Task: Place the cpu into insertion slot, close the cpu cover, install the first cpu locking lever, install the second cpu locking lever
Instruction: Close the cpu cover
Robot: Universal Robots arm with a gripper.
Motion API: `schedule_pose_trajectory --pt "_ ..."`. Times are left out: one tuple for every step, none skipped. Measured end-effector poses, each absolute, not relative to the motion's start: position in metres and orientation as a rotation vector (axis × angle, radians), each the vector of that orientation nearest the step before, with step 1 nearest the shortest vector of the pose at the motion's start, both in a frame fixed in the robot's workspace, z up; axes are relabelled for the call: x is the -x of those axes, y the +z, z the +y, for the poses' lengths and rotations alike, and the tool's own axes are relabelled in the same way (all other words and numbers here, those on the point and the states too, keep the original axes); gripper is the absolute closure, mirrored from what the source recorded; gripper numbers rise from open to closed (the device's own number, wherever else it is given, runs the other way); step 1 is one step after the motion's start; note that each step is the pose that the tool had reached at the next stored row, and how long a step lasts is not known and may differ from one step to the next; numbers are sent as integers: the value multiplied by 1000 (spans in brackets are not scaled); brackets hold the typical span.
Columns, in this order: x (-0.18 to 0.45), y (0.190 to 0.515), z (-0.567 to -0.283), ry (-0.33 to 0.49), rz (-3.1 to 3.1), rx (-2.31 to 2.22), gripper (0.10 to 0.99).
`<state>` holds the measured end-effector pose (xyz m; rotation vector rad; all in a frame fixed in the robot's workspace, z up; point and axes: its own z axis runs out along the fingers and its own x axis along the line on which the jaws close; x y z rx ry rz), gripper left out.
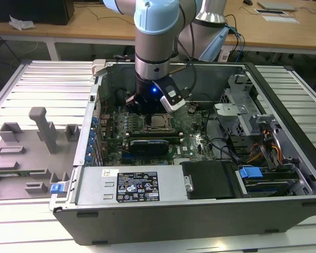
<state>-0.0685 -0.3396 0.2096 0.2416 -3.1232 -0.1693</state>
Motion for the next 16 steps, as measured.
schedule_pose_trajectory --pt "69 209 -339 -170 -3124 -239 980" --pt "69 209 -339 -170 -3124 -237 980" --pt "70 209 -339 -170 -3124 -234 980" --pt "70 209 -338 -170 -3124 -232 980" --pt "70 208 -338 -169 -3125 -229 980" --pt "70 208 -338 -170 -3125 -226 980" --pt "70 207 -338 -170 -3125 -223 980" --pt "70 207 -338 -170 -3126 -220 980" --pt "70 206 -338 -170 -3126 -218 980" --pt "70 206 -338 -169 -3126 -216 980" --pt "70 206 -338 -169 -3126 -214 980" --pt "70 206 -338 -169 -3127 -209 980" --pt "70 205 -338 -169 -3127 -204 980" --pt "70 205 -338 -170 -3128 -199 980" --pt "69 205 -338 -170 -3128 -192 980" --pt "69 205 -338 -170 -3129 -188 980"
